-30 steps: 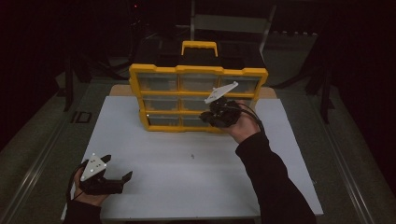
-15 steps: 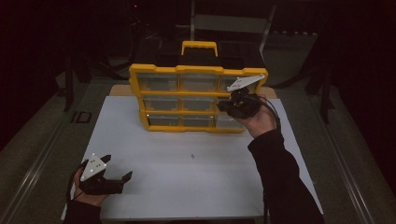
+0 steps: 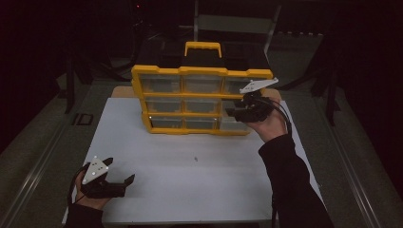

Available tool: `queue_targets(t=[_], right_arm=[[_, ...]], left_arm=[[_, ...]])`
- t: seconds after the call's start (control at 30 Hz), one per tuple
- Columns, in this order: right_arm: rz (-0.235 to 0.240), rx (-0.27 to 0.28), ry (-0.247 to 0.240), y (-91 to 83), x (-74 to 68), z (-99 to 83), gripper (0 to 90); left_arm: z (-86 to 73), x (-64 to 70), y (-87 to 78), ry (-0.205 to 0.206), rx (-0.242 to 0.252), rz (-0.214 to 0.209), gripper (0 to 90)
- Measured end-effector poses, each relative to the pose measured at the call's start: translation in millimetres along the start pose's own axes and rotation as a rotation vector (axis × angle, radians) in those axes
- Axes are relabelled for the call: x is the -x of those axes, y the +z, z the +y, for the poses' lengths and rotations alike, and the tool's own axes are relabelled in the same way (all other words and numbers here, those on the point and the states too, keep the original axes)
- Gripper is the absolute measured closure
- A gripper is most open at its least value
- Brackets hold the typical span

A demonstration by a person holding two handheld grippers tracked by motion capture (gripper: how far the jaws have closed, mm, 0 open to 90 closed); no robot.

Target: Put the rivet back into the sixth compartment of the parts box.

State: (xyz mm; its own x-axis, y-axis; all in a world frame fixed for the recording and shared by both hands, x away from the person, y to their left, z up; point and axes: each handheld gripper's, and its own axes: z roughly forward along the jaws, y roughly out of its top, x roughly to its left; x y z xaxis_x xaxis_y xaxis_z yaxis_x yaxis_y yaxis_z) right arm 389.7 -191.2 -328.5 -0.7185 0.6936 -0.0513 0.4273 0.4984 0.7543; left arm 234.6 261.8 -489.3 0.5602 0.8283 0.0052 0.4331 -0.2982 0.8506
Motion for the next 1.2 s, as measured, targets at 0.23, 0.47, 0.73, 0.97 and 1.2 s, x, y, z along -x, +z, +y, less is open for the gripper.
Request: queue_targets(t=[0.23,0.47,0.73,0.97,1.2], right_arm=[[0.028,-0.003,-0.03,2.3,-7.6,2.5,41.6],[0.055,-0.001,-0.071,4.7,-17.6,9.2,40.7],[0.096,-0.006,-0.144,11.2,-37.3,19.9,40.4],[0.127,-0.048,-0.201,27.0,-56.7,24.1,40.5],[0.154,-0.087,-0.243,43.5,-73.9,25.3,40.9]], left_arm=[[0.0,0.1,-0.1,-0.001,0.0,0.0,1.5],[0.0,-0.1,0.0,-0.002,0.0,0.0,1.5],[0.0,0.0,0.1,-0.001,0.0,-0.001,1.5],[-0.1,-0.1,0.0,-0.002,0.0,-0.002,1.5],[-0.2,-0.2,-0.2,-0.005,0.002,-0.002,1.5]])
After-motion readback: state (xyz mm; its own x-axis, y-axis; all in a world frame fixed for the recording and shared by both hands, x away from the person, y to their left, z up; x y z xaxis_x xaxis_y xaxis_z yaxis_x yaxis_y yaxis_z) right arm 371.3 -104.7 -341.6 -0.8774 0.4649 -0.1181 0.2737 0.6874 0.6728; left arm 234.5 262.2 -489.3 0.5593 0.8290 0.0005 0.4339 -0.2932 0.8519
